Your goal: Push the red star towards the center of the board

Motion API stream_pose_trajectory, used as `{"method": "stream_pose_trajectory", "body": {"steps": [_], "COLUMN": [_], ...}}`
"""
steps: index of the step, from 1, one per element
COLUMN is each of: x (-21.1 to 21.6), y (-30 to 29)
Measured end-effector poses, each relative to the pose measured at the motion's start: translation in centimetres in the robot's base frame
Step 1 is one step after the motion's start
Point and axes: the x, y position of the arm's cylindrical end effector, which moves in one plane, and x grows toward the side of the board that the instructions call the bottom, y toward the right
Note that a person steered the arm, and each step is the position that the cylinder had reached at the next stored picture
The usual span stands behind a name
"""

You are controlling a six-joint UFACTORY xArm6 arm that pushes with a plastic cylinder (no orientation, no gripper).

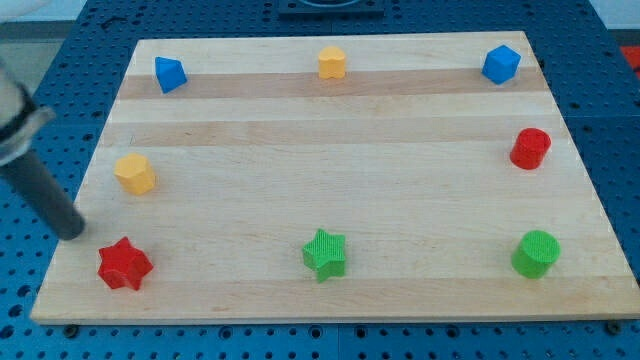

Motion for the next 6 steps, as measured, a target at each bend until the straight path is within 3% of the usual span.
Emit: {"method": "stream_pose_trajectory", "body": {"steps": [1,2,4,5,6], "x": [3.5,3.6,8.0,8.1,3.6], "y": [0.5,0.5,6.0,7.7,10.7]}}
